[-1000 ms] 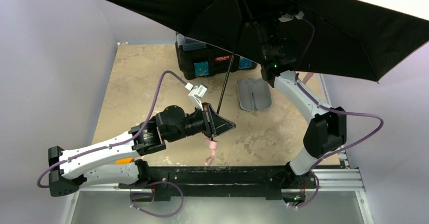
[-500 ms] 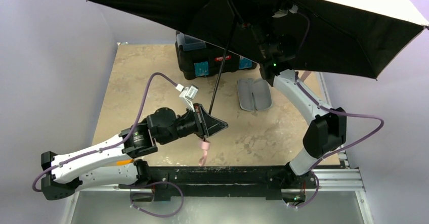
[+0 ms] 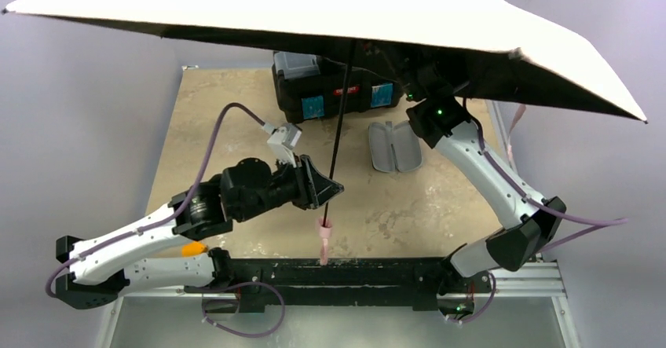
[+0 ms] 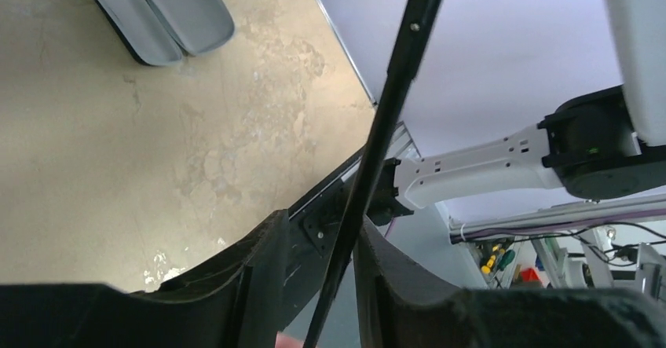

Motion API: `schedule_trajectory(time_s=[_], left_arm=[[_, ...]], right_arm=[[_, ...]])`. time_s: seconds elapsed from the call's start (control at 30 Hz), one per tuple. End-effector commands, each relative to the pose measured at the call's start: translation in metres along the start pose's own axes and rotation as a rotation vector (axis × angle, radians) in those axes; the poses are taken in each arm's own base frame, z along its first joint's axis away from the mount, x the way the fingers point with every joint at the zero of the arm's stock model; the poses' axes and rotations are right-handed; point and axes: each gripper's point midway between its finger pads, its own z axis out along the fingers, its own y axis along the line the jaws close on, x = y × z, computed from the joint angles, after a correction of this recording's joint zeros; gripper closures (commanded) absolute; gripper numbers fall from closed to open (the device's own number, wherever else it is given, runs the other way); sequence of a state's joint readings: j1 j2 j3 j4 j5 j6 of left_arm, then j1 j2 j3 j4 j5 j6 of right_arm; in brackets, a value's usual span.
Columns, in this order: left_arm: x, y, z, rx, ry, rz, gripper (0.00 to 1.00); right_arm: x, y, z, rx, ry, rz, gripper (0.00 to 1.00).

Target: Put away the umbrella

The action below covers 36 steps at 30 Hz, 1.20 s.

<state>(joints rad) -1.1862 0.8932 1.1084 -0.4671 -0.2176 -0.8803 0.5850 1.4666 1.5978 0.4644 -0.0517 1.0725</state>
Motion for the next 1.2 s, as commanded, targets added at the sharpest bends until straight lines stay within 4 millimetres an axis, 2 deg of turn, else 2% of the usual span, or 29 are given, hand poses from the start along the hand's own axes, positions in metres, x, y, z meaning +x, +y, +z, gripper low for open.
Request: schedule_trajectory(time_s=[0.0, 0.13, 0.2, 0.27, 0.3, 0.4, 0.53, 0.6, 0.7, 0.77, 0.83, 0.9, 1.07, 1.17], left_arm=[[0.008, -0.009, 0.005, 0.053, 0.023, -0.011, 0.63], [0.017, -0.018, 0.002, 0.087, 0.038, -0.012, 0.6], [0.022, -0.017, 0.0, 0.074, 0.049, -0.018, 0.72], [0.027, -0.013, -0.004, 0.057, 0.054, -0.025, 0.95], [0.028, -0.011, -0.007, 0.045, 0.052, -0.035, 1.0], [0.027, -0.009, -0.019, 0.036, 0.047, -0.043, 1.0], [0.004, -0.015, -0.047, 0.029, 0.016, -0.06, 1.0], [-0.014, -0.016, -0.062, 0.005, -0.014, -0.062, 1.0], [-0.031, -0.003, -0.081, -0.075, -0.055, -0.054, 1.0], [-0.043, -0.01, -0.089, -0.061, -0.071, -0.036, 1.0], [-0.053, -0.015, -0.093, -0.068, -0.078, -0.012, 1.0], [-0.057, -0.013, -0.091, -0.097, -0.088, 0.013, 1.0], [-0.074, -0.017, -0.082, -0.121, -0.104, 0.042, 1.0], [-0.087, -0.013, -0.074, -0.145, -0.117, 0.054, 1.0]], right_arm=[[-0.007, 0.044, -0.001, -0.009, -0.062, -0.015, 1.0], [0.005, 0.043, -0.002, 0.048, -0.073, 0.012, 1.0], [0.008, 0.041, -0.002, 0.074, -0.076, 0.021, 1.0], [0.011, 0.037, -0.001, 0.105, -0.075, 0.029, 1.0], [0.012, 0.034, -0.001, 0.123, -0.071, 0.031, 1.0], [0.026, 0.025, -0.006, 0.162, -0.029, 0.041, 1.0], [0.073, 0.016, -0.025, 0.162, 0.129, 0.068, 1.0], [0.098, 0.018, -0.042, 0.15, 0.223, 0.095, 1.0], [0.126, 0.018, -0.073, 0.151, 0.32, 0.157, 1.0], [0.146, 0.025, -0.09, 0.14, 0.393, 0.21, 1.0], [0.166, 0.037, -0.105, 0.113, 0.471, 0.255, 1.0], [0.181, 0.05, -0.118, 0.097, 0.516, 0.291, 1.0], [0.229, 0.069, -0.149, 0.088, 0.637, 0.4, 1.0], [0.242, 0.081, -0.162, 0.074, 0.664, 0.449, 1.0]])
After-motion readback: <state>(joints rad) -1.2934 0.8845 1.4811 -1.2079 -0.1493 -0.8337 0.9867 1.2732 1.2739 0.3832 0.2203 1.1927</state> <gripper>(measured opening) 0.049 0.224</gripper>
